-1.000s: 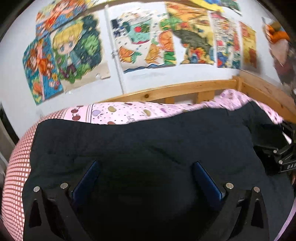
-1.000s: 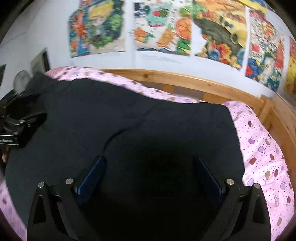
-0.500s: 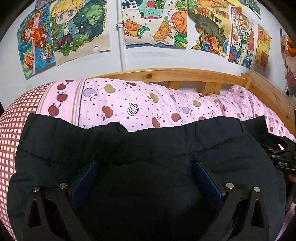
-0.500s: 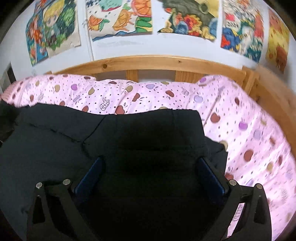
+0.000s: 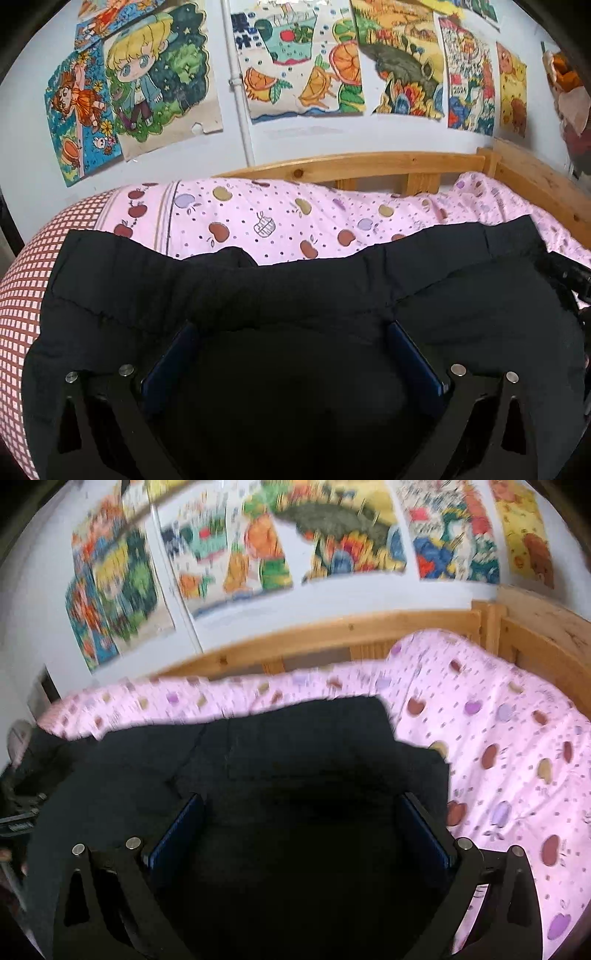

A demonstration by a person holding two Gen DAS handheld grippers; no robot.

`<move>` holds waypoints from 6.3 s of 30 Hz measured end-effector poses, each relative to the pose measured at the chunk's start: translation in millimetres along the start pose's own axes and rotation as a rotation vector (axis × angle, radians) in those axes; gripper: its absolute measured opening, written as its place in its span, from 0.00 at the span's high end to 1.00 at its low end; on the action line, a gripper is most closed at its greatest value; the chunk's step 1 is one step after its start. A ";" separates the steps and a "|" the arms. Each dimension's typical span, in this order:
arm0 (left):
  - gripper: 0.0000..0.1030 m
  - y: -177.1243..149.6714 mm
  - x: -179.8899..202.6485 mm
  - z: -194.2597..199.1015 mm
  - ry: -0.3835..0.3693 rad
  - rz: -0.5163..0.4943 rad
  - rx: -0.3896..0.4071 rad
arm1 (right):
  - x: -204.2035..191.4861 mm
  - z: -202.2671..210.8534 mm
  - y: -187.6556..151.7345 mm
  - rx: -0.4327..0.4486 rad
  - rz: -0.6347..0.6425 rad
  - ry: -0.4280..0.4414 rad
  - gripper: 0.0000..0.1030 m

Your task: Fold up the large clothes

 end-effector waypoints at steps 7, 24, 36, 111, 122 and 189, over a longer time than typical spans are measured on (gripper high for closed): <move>0.00 6.6 -39.2 27.8 -0.020 0.139 0.060 | 18.6 31.1 12.2 0.056 -0.031 0.021 0.02; 0.00 -49.9 -149.2 12.0 0.075 0.362 -0.086 | 56.1 16.3 -18.4 -0.082 -0.149 0.094 0.02; 0.00 -73.3 -133.2 -17.2 -0.048 0.348 -0.141 | 64.2 -4.8 -35.6 -0.136 -0.192 0.107 0.01; 0.29 -68.6 -110.5 -16.0 -0.204 0.289 -0.153 | 47.2 -5.8 -35.0 -0.285 -0.227 0.194 0.02; 0.72 -48.0 -84.5 23.5 0.000 0.192 -0.121 | 36.7 18.5 -35.5 -0.230 -0.200 0.233 0.69; 0.00 -2.3 70.6 233.1 -0.129 0.185 0.258 | 4.8 298.0 36.9 0.298 0.074 -0.298 0.02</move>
Point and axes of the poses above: each gripper's, at about its wrist camera, not at the fingertips, and z roughly against the way its jaws point, x to its right, y to its top, the point moved 4 cm from there along -z, roughly the way its jaws point, and after that the axes turned 10 degrees about y, right-handed, at the moved point
